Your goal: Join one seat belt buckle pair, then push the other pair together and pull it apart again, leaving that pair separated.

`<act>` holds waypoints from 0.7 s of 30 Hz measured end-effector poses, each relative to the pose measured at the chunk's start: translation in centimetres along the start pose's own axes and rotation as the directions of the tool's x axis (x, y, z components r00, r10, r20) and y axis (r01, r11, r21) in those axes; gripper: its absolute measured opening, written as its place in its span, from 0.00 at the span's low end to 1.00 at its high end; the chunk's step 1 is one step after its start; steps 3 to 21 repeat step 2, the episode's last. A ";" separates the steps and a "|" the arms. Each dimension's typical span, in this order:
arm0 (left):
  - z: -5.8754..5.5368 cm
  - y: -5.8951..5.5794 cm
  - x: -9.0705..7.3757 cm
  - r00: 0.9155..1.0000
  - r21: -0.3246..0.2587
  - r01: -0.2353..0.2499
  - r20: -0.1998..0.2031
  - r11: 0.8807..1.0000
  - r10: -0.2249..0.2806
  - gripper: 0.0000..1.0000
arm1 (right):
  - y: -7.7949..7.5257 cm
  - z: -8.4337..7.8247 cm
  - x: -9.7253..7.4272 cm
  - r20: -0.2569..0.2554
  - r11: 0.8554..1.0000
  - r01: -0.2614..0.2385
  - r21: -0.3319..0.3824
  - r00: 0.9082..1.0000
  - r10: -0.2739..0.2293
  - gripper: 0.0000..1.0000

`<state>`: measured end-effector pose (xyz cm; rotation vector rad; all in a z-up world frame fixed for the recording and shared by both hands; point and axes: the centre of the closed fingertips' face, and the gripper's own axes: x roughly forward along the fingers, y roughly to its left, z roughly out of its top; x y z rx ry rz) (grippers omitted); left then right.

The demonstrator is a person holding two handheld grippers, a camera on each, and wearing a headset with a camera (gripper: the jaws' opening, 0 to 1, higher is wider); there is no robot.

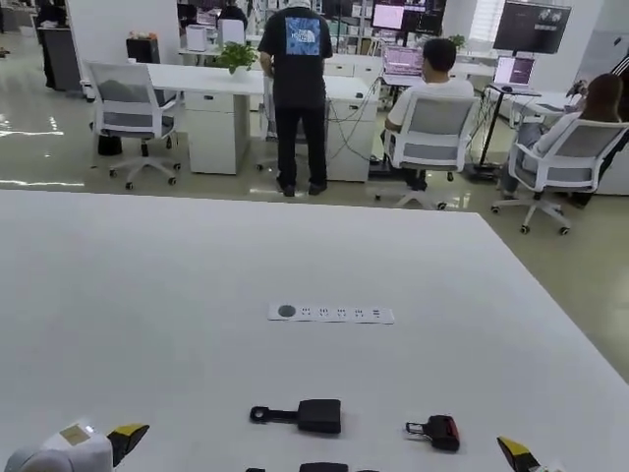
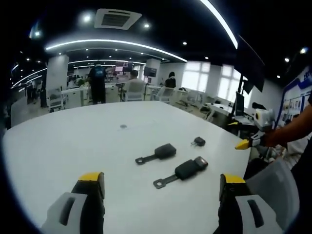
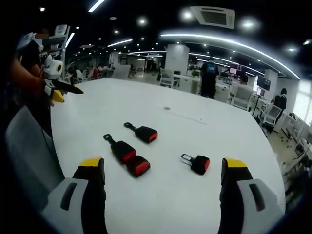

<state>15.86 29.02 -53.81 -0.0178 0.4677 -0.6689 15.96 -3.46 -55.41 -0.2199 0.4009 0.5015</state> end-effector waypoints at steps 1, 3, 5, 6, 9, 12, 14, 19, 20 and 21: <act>-0.3 0.0 -0.1 1.000 -0.002 -0.001 -0.004 1.000 0.001 1.00 | -0.1 -0.1 -0.1 -0.002 1.000 0.003 -0.001 1.000 -0.003 1.00; -0.4 0.0 -0.2 1.000 -0.006 -0.001 -0.005 1.000 0.001 1.00 | -0.2 -0.4 -0.1 -0.007 1.000 0.006 -0.002 1.000 -0.006 1.00; -0.4 0.0 -0.2 1.000 -0.006 -0.001 -0.005 1.000 0.001 1.00 | -0.2 -0.4 -0.1 -0.007 1.000 0.006 -0.002 1.000 -0.006 1.00; -0.4 0.0 -0.2 1.000 -0.006 -0.001 -0.005 1.000 0.001 1.00 | -0.2 -0.4 -0.1 -0.007 1.000 0.006 -0.002 1.000 -0.006 1.00; -0.4 0.0 -0.2 1.000 -0.006 -0.001 -0.005 1.000 0.001 1.00 | -0.2 -0.4 -0.1 -0.007 1.000 0.006 -0.002 1.000 -0.006 1.00; -0.4 0.0 -0.2 1.000 -0.006 -0.001 -0.005 1.000 0.001 1.00 | -0.2 -0.4 -0.1 -0.007 1.000 0.006 -0.002 1.000 -0.006 1.00; -0.4 0.0 -0.2 1.000 -0.006 -0.001 -0.005 1.000 0.001 1.00 | -0.2 -0.4 -0.1 -0.007 1.000 0.006 -0.002 1.000 -0.006 1.00; -0.4 0.0 -0.2 1.000 -0.006 -0.001 -0.005 1.000 0.001 1.00 | -0.2 -0.4 -0.1 -0.007 1.000 0.006 -0.002 1.000 -0.006 1.00; -0.4 0.0 -0.2 1.000 -0.006 -0.001 -0.005 1.000 0.001 1.00 | -0.2 -0.4 -0.1 -0.007 1.000 0.006 -0.002 1.000 -0.006 1.00; -0.4 0.0 -0.2 1.000 -0.006 -0.001 -0.005 1.000 0.001 1.00 | -0.2 -0.4 -0.1 -0.007 1.000 0.006 -0.002 1.000 -0.006 1.00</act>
